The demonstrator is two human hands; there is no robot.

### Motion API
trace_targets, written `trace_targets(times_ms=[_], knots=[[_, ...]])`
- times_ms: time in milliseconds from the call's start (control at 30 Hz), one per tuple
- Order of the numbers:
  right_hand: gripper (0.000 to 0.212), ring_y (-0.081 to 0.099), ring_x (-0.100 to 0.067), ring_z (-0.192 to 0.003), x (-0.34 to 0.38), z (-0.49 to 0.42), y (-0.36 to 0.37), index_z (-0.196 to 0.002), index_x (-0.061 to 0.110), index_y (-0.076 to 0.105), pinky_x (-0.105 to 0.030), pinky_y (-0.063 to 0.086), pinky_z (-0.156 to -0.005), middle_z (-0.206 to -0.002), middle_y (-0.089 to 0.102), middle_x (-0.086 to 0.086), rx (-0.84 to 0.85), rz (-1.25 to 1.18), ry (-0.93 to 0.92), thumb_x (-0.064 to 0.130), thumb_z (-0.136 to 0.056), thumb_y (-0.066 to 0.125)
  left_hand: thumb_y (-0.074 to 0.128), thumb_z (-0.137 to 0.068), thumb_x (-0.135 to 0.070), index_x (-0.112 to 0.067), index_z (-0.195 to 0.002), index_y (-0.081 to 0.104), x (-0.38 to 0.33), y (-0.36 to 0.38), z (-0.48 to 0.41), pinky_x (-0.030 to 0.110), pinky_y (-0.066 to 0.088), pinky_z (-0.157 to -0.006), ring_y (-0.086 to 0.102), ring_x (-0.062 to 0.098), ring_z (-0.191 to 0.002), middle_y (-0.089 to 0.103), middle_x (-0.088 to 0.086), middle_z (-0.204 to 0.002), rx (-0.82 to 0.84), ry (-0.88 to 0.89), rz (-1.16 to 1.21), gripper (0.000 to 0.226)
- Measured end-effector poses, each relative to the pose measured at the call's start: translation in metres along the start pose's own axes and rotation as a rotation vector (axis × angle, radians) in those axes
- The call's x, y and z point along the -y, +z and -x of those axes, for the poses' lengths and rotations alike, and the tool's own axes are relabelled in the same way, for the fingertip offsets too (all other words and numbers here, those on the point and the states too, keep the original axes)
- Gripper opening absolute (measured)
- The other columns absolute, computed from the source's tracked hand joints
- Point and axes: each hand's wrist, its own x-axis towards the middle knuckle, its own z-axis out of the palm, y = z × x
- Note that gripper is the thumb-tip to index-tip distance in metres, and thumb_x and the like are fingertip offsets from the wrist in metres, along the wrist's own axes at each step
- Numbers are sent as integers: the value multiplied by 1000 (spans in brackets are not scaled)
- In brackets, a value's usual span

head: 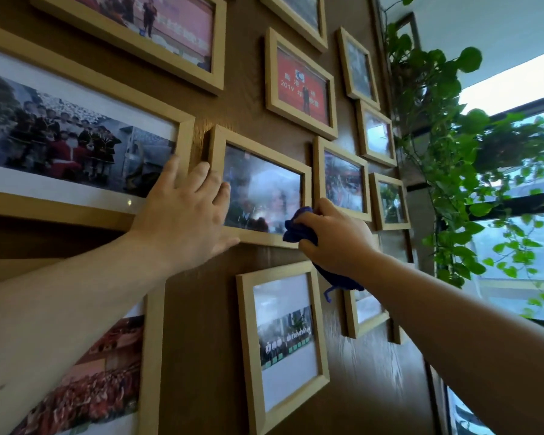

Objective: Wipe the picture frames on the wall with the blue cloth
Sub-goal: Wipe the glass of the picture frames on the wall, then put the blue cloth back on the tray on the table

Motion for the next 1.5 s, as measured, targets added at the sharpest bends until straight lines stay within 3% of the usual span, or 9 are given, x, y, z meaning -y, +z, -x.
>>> trace_targets(times_ms=[233,400,467,667,833,1067,1267,1400,1500], knots=[[43,52,-21,-89,39,32,-44,-126,29,46,-34,48,-65,-117,46,-3,80,155,-63,43,-87,50,30,-84,-71,-10,-145,31,-21,-9,41,56,23,-114,30,34,-141,39,16,-150,-49,193,294,87],[41,57,-27,-78,63,83,-80,-120,26,54,-31,44,-52,-108,52,-7,196,300,-73,39,-81,60,46,-82,-65,-9,-136,47,-44,-8,84,55,40,-104,50,35,-125,56,18,-134,-145,333,535,77],[40,59,-29,-74,68,114,-99,-115,24,58,-29,39,-48,-102,55,-9,261,357,-44,36,-77,64,39,-83,-65,-10,-138,45,-60,-14,99,56,41,-104,49,35,-128,55,16,-137,-140,371,661,77],[38,59,-32,-81,73,223,-175,-114,25,57,-36,48,-49,-102,53,-10,482,492,149,37,-78,56,38,-81,-63,-7,-133,48,-120,-59,129,55,44,-101,52,35,-123,58,17,-131,-218,508,922,77],[40,60,-33,-85,75,311,-254,-115,24,56,-39,50,-51,-106,53,-11,593,602,309,36,-77,58,38,-83,-64,-6,-135,46,-174,-131,149,54,45,-98,53,36,-119,57,18,-130,-334,633,1095,79],[41,60,-33,-82,96,435,-364,-111,24,60,-39,51,-53,-102,54,-9,608,713,557,40,-73,52,46,-81,-62,-5,-133,49,-251,-255,194,53,42,-103,54,38,-120,58,20,-132,-482,826,1336,76],[39,61,-34,-83,110,545,-454,-111,23,61,-40,52,-55,-105,56,-12,635,790,778,41,-75,65,42,-81,-62,-7,-132,51,-313,-369,249,56,37,-107,52,36,-123,58,18,-133,-498,1005,1476,75],[41,61,-31,-86,131,617,-509,-111,24,61,-36,53,-64,-107,58,-10,637,822,915,46,-77,53,41,-83,-64,-7,-135,47,-350,-440,288,53,35,-108,47,36,-127,55,17,-136,-503,1134,1505,77],[44,60,-32,-84,153,681,-547,-113,23,60,-39,53,-60,-108,55,-11,636,820,1049,47,-77,50,38,-84,-65,-6,-138,43,-374,-491,328,55,35,-108,44,35,-131,52,17,-140,-489,1241,1547,80]])
